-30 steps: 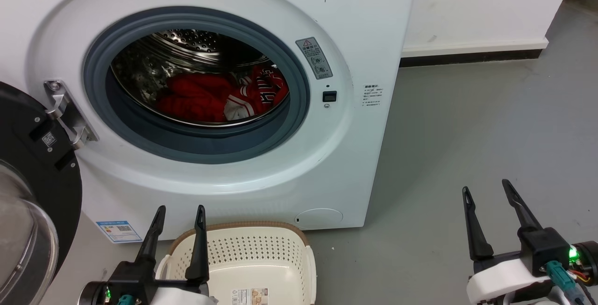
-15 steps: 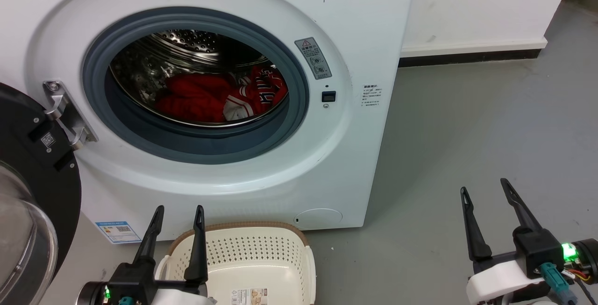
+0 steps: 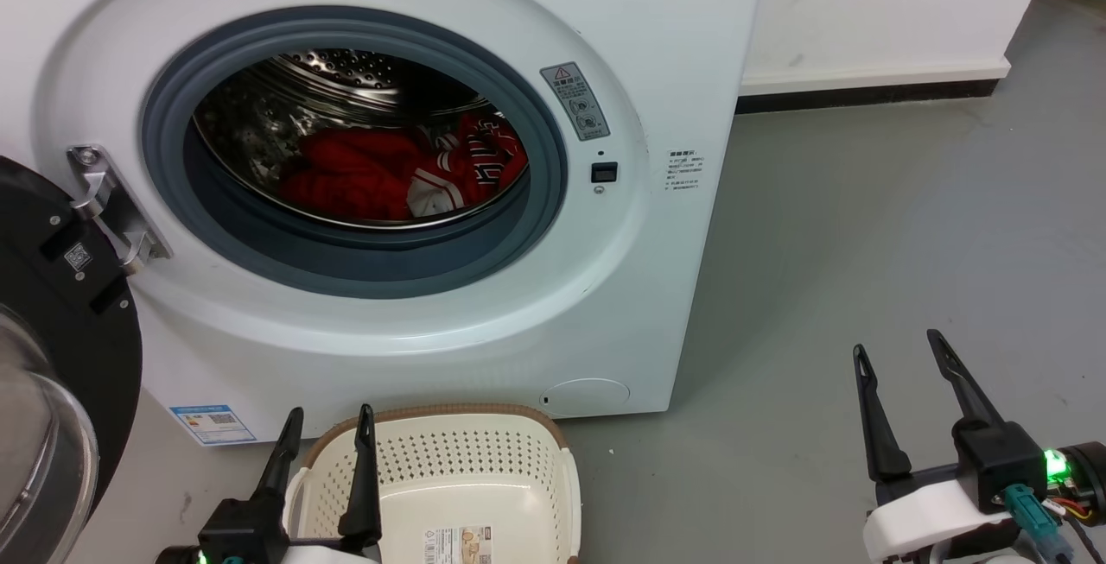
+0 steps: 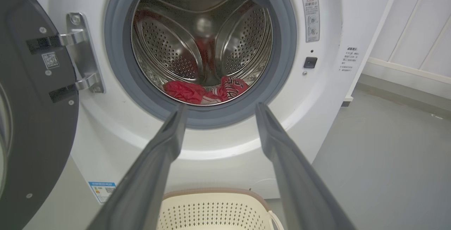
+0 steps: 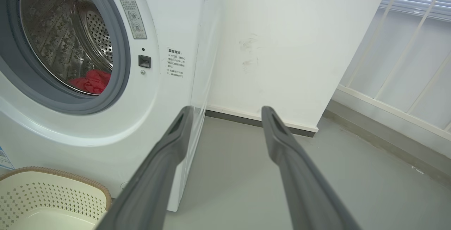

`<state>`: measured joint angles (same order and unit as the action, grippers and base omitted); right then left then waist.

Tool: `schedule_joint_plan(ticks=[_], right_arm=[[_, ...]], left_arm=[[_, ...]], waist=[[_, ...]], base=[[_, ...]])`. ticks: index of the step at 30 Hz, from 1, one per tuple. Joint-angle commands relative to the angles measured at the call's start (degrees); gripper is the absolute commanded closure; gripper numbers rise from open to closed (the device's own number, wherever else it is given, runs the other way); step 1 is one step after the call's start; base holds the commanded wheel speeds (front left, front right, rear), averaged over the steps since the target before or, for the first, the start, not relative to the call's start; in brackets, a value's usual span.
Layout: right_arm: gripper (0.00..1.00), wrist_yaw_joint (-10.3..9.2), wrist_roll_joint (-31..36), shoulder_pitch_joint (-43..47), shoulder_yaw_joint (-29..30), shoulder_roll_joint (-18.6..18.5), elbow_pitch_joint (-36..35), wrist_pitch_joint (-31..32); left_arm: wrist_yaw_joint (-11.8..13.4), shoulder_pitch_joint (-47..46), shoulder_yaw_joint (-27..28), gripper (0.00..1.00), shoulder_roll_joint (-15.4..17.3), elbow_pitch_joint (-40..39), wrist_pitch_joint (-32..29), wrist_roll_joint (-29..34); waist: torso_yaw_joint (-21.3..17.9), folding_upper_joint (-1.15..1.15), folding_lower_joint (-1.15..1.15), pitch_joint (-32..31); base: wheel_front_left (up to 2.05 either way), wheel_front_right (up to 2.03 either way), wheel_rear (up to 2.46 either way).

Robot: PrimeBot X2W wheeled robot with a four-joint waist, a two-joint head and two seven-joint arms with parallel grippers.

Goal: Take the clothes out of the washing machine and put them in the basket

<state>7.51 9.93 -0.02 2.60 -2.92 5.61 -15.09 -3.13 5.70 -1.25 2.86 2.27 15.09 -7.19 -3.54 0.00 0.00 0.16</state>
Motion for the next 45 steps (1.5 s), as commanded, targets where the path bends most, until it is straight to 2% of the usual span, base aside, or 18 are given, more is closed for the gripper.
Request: schedule_joint_plan(ticks=[1, 5, 10, 15, 19, 22, 29, 30, 31, 39, 45], right_arm=[[0.00, -0.04, -0.5, -0.7, -0.1, 0.1, 0.1, -0.1], [0.00, -0.04, -0.9, -1.4, -0.4, 0.1, -0.2, -0.1], [0.00, -0.04, -0.6, -3.4, 0.2, 0.1, -1.7, -0.1], [0.00, -0.05, -1.6, -6.4, -0.1, 0.1, -3.3, -0.1], [0.00, -0.05, -2.5, -8.9, -0.3, 0.1, -4.5, -0.1], [0.00, -0.05, -3.7, -10.5, -1.0, 0.1, -5.2, -0.1], [0.00, -0.05, -7.6, -14.0, -1.0, 0.1, -6.3, -0.1], [0.00, -0.05, -7.6, -14.0, -1.0, 0.1, -6.3, -0.1], [0.00, -0.05, -7.7, -14.8, -1.0, 0.1, -6.3, -0.1], [0.00, -0.05, -11.4, -16.9, -2.5, 0.1, -8.5, -0.1], [0.00, -0.06, -13.5, -16.8, -5.4, 0.1, -10.5, -0.1]], left_arm=[[-0.3, 0.7, 0.5, 0.00, 0.0, 1.8, 0.1, -0.3], [-0.8, -0.5, 2.0, 0.00, 0.0, 5.0, 0.1, -1.4], [-2.3, -5.9, 3.8, 0.00, 1.0, 8.8, 0.1, -0.3], [-3.5, -15.2, 6.2, 0.00, 4.5, 13.2, 0.1, -1.4], [-4.1, -25.0, 6.4, 0.00, 9.6, 18.5, 0.1, -2.2], [-4.3, -33.6, 6.2, 0.00, 13.6, 23.7, -0.5, -6.0], [-4.3, -54.2, -4.5, 0.00, 26.2, 28.0, -9.1, -12.2], [-4.3, -54.2, -4.5, 0.00, 26.2, 28.0, -9.1, -12.2], [-4.3, -59.9, -7.2, 0.00, 29.4, 29.6, -12.3, -13.0], [-4.3, -79.4, -16.4, 0.00, 36.6, 35.2, -28.6, -13.6], [-4.3, -89.2, -22.0, 0.00, 41.3, 38.4, -38.3, -14.7]], waist=[[-0.6, 0.00, 0.00, 0.4], [-1.9, 0.00, 0.00, 1.8], [-3.3, 0.00, 0.00, 7.1], [-5.1, 0.00, 0.00, 14.5], [-6.6, 0.00, 0.00, 20.4], [-8.0, 0.00, 0.00, 24.7], [-10.2, 0.00, 0.00, 34.5], [-10.2, 0.00, 0.00, 34.5], [-10.9, 0.00, 0.00, 36.6], [-13.8, 0.00, 0.00, 43.8], [-16.9, 0.00, 0.00, 47.4]], base=[[0.00, 0.00, 0.00], [0.00, 0.00, 0.00], [0.00, 0.00, 0.00], [0.00, 0.00, 0.00], [0.00, 0.00, 0.00], [0.00, 0.00, 0.00], [0.00, 0.00, 0.00], [0.00, 0.00, 0.00], [0.00, 0.00, 0.00], [0.00, 0.00, 0.00], [0.00, 0.00, 0.00]])
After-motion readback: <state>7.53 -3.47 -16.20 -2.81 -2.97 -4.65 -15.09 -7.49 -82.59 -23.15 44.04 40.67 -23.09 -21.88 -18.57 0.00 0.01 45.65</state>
